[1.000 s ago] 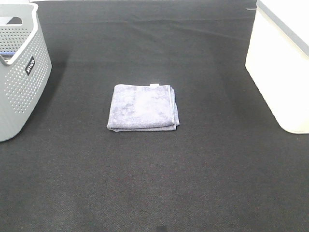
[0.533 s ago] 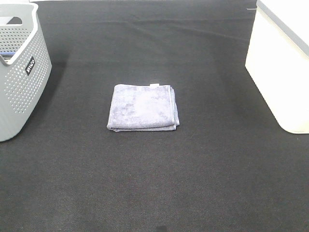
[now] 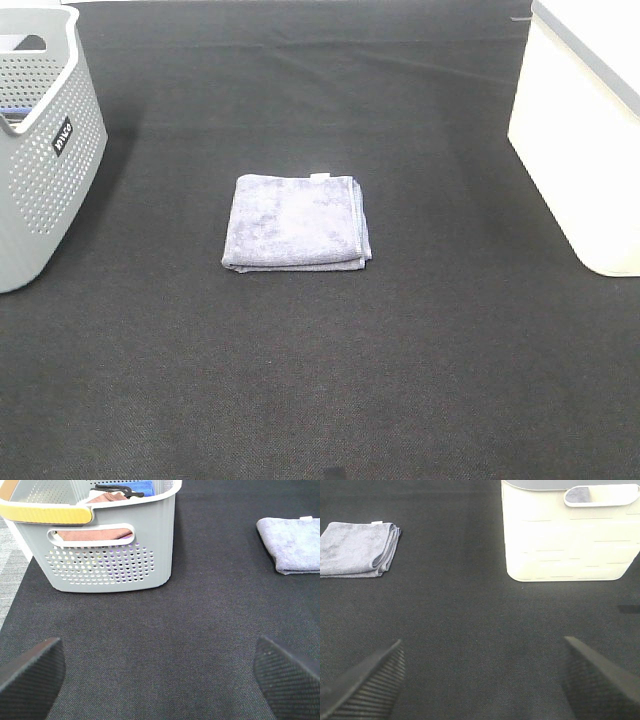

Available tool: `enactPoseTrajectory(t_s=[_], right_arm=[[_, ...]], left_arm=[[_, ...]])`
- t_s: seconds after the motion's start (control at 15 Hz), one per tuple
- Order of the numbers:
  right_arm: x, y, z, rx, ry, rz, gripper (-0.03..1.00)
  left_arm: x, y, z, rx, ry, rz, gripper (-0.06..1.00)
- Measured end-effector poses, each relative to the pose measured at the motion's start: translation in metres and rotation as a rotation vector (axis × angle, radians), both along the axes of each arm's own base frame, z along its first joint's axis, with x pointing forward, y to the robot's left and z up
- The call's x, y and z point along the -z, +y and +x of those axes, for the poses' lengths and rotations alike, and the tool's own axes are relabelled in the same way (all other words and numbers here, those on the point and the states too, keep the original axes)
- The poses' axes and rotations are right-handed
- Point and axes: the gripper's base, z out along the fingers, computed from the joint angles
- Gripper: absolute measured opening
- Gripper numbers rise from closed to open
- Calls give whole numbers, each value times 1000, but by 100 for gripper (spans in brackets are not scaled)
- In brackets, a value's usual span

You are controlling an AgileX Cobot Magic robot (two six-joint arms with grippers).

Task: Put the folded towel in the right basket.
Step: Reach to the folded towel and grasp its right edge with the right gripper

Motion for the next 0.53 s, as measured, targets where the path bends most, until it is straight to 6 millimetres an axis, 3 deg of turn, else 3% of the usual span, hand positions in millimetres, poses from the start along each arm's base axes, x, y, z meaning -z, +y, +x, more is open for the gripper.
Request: enactPoseTrajectory(t_s=[0.53], right_arm=[[0,1,0,-8,-2,12,79]], left_arm=[[0,0,0,0,0,0,97]])
